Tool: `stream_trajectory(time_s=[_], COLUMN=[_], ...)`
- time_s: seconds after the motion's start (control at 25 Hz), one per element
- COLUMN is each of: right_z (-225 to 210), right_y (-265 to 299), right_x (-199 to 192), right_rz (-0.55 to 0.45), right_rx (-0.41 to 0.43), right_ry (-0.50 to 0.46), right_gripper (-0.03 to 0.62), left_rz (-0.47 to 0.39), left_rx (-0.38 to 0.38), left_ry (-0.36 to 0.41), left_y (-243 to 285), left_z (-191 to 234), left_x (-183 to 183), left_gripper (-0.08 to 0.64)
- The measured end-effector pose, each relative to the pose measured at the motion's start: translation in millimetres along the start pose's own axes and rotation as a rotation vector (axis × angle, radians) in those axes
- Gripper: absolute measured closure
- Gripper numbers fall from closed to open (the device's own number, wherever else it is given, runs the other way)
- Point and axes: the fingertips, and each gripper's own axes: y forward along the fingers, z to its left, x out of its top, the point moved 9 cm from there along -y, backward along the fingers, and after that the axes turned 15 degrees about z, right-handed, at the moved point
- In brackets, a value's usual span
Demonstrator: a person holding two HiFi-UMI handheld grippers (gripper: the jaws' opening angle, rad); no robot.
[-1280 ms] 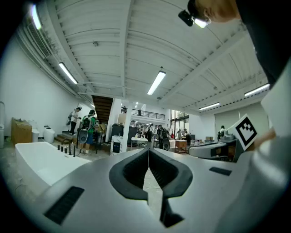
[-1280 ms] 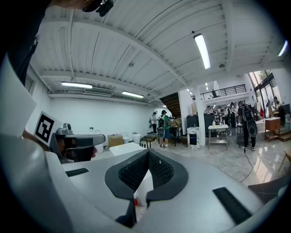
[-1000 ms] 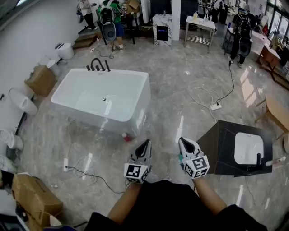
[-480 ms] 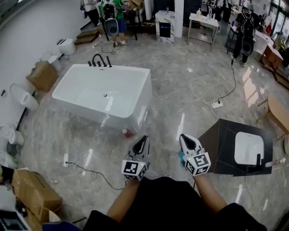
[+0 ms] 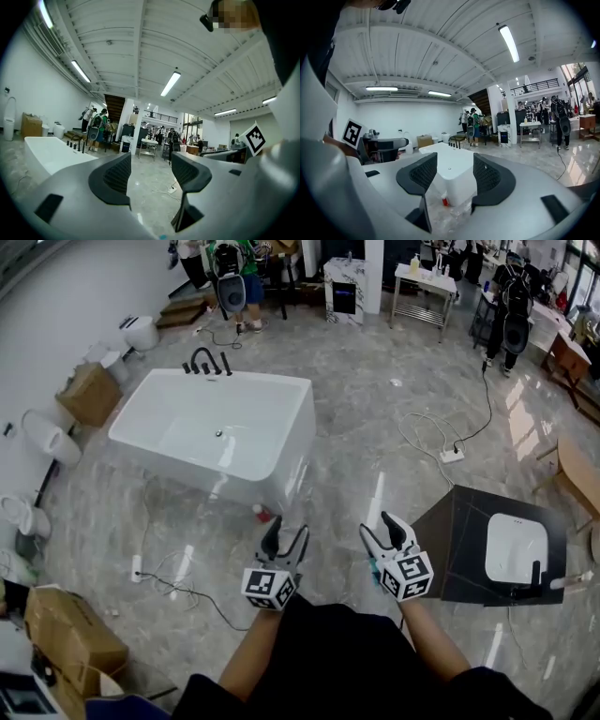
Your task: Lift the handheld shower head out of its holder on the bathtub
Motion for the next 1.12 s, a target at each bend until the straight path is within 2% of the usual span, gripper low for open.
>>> stream_trajectory(time_s=[0.16,0.36,0.56,0.64,0.76,0.84,0.96,1.12], right_z=[-3.5,-16.6,-25.0,-29.9,-42.4,-53.9,-78.8,-101.2], right_y=[2.1,16.4,52.5,71.7,108.0,141.3,193.5,258.9], right_x=[-1.3,-1.2,5.0,10.3,30.4,47.9,71.3,115.7], right_rz=[0.008,0.012,0.044,0.055,0.050,0.043,0.027,0.054], right_rx=[0.019,0.031,0.036,0.040,0.033,0.019,-0.011,0.001], right_ry=[0.008,0.010,0.015,0.046,0.112,0.113,0.090,0.066], right_gripper=[0.383,0.383,0.383,0.383,0.383,0.383,0.383,0.383], left_rz=[0.002,0.010,0.022,0.031,0.063,0.094,0.120,0.077], left_rx=[0.023,0.019,0.015,0.009,-0.031,-0.083,-0.141,-0.133], left_ry=[-0.026,-0.008,-0.009,-0.016,-0.030,-0.037,-0.004,-0.014], left_y=[-0.2,19.8,47.7,65.4,102.6,132.8,185.3,238.3], left_z=[3.6,10.8,38.6,55.6,88.3,112.8,145.9,197.5], left_x=[-2.0,-0.9,5.0,8.0,15.7,22.8,35.6,73.5], left_gripper=[0.308,0.307,0.307,0.307,0.307,0.307,0.302,0.302])
